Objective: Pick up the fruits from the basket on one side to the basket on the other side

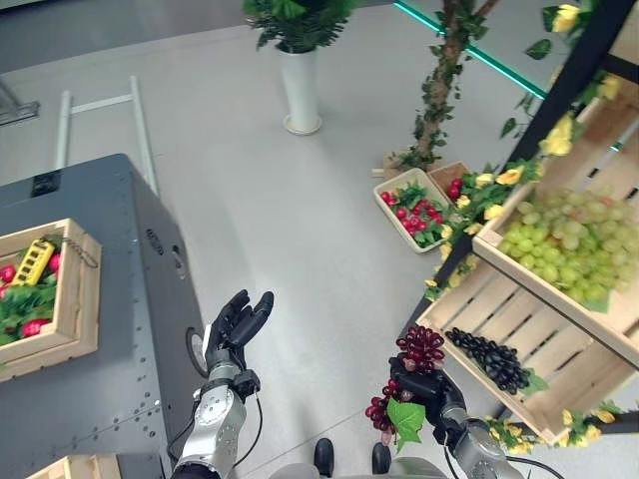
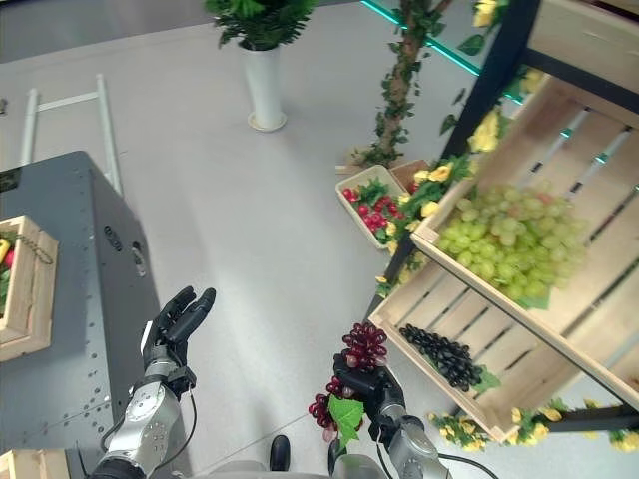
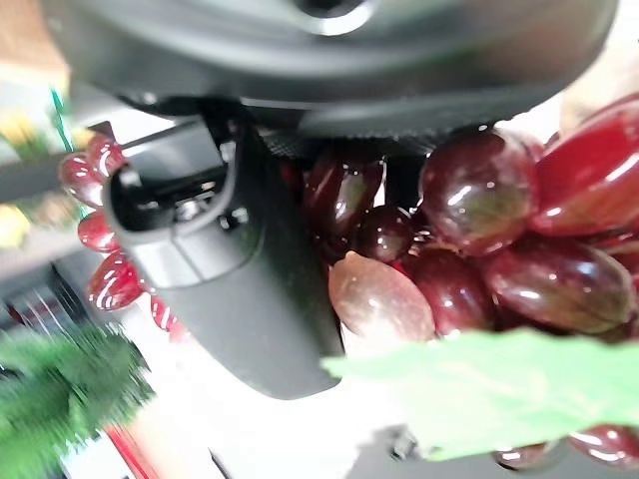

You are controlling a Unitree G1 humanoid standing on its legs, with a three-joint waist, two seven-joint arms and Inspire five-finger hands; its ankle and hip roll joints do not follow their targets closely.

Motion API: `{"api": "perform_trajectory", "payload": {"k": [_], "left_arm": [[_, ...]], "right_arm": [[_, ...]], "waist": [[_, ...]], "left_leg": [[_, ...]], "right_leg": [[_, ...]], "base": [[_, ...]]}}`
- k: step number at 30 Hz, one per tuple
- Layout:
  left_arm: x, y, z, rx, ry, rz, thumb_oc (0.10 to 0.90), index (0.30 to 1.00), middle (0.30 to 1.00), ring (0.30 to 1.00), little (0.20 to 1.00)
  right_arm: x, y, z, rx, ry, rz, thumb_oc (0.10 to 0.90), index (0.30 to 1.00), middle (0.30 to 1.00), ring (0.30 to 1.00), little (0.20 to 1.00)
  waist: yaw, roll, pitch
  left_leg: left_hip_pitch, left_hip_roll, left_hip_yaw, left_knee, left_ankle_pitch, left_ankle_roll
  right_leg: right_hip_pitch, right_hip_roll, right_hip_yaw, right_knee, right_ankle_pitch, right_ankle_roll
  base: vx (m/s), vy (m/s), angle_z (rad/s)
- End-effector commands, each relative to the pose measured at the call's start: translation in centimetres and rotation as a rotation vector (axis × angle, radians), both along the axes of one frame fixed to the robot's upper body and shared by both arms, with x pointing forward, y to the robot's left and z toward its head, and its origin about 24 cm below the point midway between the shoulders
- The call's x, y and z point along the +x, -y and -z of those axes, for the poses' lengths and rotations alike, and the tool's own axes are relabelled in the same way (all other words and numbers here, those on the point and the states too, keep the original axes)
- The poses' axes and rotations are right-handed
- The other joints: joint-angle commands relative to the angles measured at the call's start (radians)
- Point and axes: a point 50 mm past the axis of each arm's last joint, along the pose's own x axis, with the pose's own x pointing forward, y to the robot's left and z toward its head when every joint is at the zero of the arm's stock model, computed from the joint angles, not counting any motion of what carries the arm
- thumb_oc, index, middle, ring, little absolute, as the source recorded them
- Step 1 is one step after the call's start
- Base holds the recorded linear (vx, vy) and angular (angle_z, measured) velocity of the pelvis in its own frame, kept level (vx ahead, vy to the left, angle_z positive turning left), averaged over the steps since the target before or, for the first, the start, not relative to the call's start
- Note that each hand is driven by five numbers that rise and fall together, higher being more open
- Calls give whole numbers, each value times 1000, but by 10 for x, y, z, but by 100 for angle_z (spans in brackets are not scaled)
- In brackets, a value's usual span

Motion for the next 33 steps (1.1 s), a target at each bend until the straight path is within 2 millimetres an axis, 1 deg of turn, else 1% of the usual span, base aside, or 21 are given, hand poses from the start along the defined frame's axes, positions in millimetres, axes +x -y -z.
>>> {"api": "perform_trajectory", "payload": {"k": [1,4,5,6,9,12,15,17,18,19,20,22,23,25,26,27,28,29,30,32,33], "left_arm": [[27,-14,-50,91,258,-7,800,900,900,900,900],[29,-19,-52,92,261,-12,800,900,900,900,900],[29,-21,-54,100,258,-31,800,900,900,900,900],[28,-23,-53,98,247,-47,800,900,900,900,900],[21,-25,-40,46,177,-87,800,900,900,900,900],[7,-20,-19,-71,127,-123,800,900,900,900,900],[4,-8,-14,-77,110,-94,800,900,900,900,900],[6,-5,-15,-76,119,-85,800,900,900,900,900],[11,-2,-21,-76,149,-77,800,900,900,900,900],[11,-2,-22,-73,155,-76,800,900,900,900,900],[10,-3,-28,-58,191,-86,800,900,900,900,900],[8,-2,-33,-58,221,-94,800,900,900,900,900],[9,0,-38,-53,248,-88,800,900,900,900,900],[11,4,-42,-40,279,-73,800,900,900,900,900],[20,10,-52,-25,329,-50,800,900,900,900,900],[30,13,-62,-13,370,-23,800,900,900,900,900],[31,14,-64,-10,376,-19,800,900,900,900,900],[40,19,-68,-10,392,5,800,900,900,900,900],[43,21,-70,-15,395,14,800,900,900,900,900],[47,23,-75,-6,409,23,800,900,900,900,900],[51,23,-81,-7,431,29,800,900,900,900,900]], "right_arm": [[25,7,-27,86,199,54,400,300,300,300,300],[29,8,-26,77,210,66,400,300,300,300,300],[36,6,-29,73,224,60,400,300,300,300,300],[41,5,-32,70,233,56,400,300,300,300,300],[45,6,-34,51,224,76,400,300,300,300,300],[45,8,-39,50,248,112,400,300,300,300,300],[41,16,-38,33,249,160,400,300,300,300,300],[41,19,-38,23,248,165,400,300,300,300,300],[43,23,-39,15,251,166,400,300,300,300,300],[43,23,-39,14,252,165,400,300,300,300,300],[44,26,-40,6,252,146,400,300,300,300,300],[43,27,-41,-15,256,130,400,300,300,300,300],[44,29,-43,-32,272,118,400,300,300,300,300],[49,29,-48,-49,302,104,400,300,300,300,300],[60,26,-61,-70,365,94,400,300,300,300,300],[73,25,-74,-96,424,82,400,300,300,300,300],[76,25,-77,-103,434,80,400,300,300,300,300],[84,26,-87,-124,469,87,400,300,300,300,300],[89,25,-92,-129,488,85,400,300,300,300,300],[93,26,-103,-138,532,81,400,300,300,300,300],[97,28,-111,-148,577,80,400,300,300,300,300]], "waist": [[12,12,-8],[27,18,-6],[47,20,0],[61,17,4],[65,10,7],[45,3,-10],[31,-4,-22],[27,-4,-24],[19,-8,-21],[17,-10,-19],[14,-23,-5],[22,-22,23],[33,-16,54],[38,-6,84],[37,4,117],[29,4,135],[27,3,136],[31,7,155],[26,13,167],[10,9,187],[13,7,213]], "left_leg": [[-7,-9,-11,16,-103,-24],[0,6,16,55,-141,-34],[-2,16,42,101,-172,-41],[-11,27,60,143,-190,-48],[-19,57,80,195,-204,-61],[25,83,93,117,-152,-82],[38,98,75,64,-113,-101],[37,105,77,58,-107,-109],[25,119,87,105,-121,-117],[21,123,92,127,-129,-117],[-21,154,110,305,-159,-124],[-143,193,71,531,-87,-154],[-224,183,28,611,-72,-157],[-255,170,2,562,-61,-162],[-259,179,12,431,-28,-171],[-255,196,47,378,-65,-150],[-254,199,57,381,-80,-144],[-334,174,-6,518,-108,-138],[-348,162,-9,541,-133,-133],[-368,193,37,582,-190,-128],[-416,192,20,646,-218,-125]], "right_leg": [[-3,-106,-53,87,77,55],[16,-176,-77,23,126,74],[20,-217,-121,-14,162,92],[28,-228,-153,-37,165,99],[46,-223,-149,-64,164,101],[86,-183,-136,-91,132,88],[111,-141,-124,-113,103,75],[113,-133,-130,-112,92,69],[102,-125,-131,-89,69,50],[100,-124,-131,-83,65,46],[93,-120,-131,-58,48,13],[91,-95,-123,-40,29,-31],[86,-88,-112,-9,14,-48],[75,-87,-95,39,-14,-51],[57,-97,-97,94,-52,-48],[26,-115,-117,132,-76,-46],[16,-121,-121,141,-79,-45],[-39,-138,-118,223,-102,-57],[-82,-147,-104,283,-115,-54],[-184,-177,-96,406,-133,-39],[-235,-196,-92,464,-137,-32]], "base": [[-19,-44,-104],[23,-124,-64],[10,-265,-45],[16,-247,-49],[66,-269,-45],[153,-238,-22],[182,-284,-9],[112,-199,-2],[100,-167,-1],[177,-294,5],[117,-229,4],[53,-200,0],[2,-37,-15],[-9,117,-25],[-70,213,-19],[-68,193,-16],[-87,143,-24],[-83,152,-26],[-82,221,-21],[-71,210,8],[-94,119,40]]}}
